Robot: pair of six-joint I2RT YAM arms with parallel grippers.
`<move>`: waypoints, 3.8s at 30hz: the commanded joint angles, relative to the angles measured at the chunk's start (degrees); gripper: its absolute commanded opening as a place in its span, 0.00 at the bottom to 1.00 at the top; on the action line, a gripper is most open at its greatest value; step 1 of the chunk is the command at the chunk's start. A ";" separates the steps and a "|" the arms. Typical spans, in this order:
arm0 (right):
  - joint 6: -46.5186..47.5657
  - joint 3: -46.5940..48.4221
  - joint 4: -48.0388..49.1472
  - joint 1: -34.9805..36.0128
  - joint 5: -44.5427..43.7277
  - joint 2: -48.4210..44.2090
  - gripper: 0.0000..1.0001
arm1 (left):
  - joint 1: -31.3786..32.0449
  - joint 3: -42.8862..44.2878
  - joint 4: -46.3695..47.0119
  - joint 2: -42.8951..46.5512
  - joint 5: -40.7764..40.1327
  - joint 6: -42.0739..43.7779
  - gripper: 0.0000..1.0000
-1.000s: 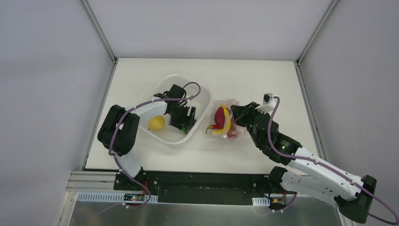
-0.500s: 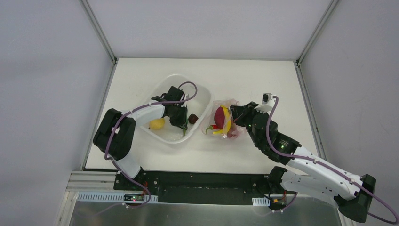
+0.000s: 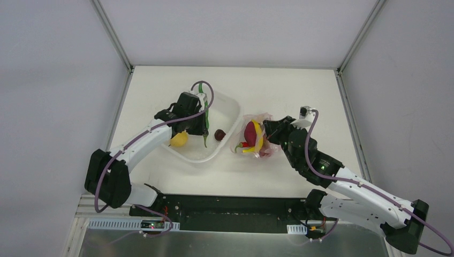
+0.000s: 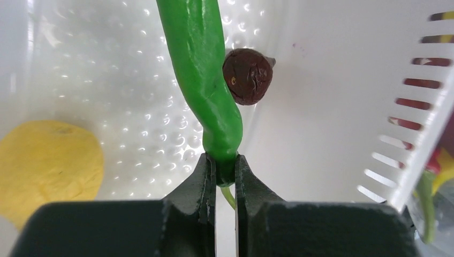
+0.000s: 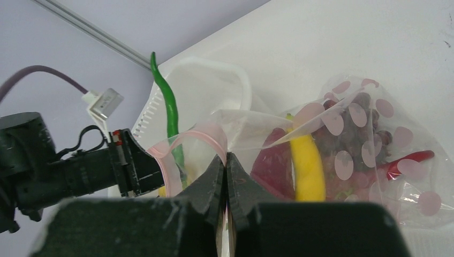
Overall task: Place the food in the zip-top bag and seal the zipper
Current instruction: Adjust the fake vegetable in the bin, then pick up the fake fruit from the bin, then place the fake fruit in the zipper food storage bag.
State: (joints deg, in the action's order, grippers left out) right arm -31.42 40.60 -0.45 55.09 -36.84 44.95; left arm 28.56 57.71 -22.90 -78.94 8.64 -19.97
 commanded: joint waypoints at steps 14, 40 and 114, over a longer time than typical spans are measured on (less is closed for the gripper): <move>-0.97 2.03 1.54 -0.31 0.03 0.81 0.04 | 0.18 2.94 -0.85 -1.05 -3.99 2.38 0.09; 14.38 -3.26 6.86 -0.35 9.68 0.27 0.00 | -2.28 1.47 -8.74 -3.15 -35.07 -6.77 0.99; -4.74 8.96 0.86 -3.02 6.90 1.79 0.00 | 22.36 -5.76 42.37 9.01 -4.56 -23.37 0.34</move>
State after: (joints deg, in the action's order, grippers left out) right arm -35.20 46.65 -3.31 51.79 -26.92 48.36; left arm 49.91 51.59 16.08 -68.64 8.97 -45.50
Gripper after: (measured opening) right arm 0.008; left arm 0.666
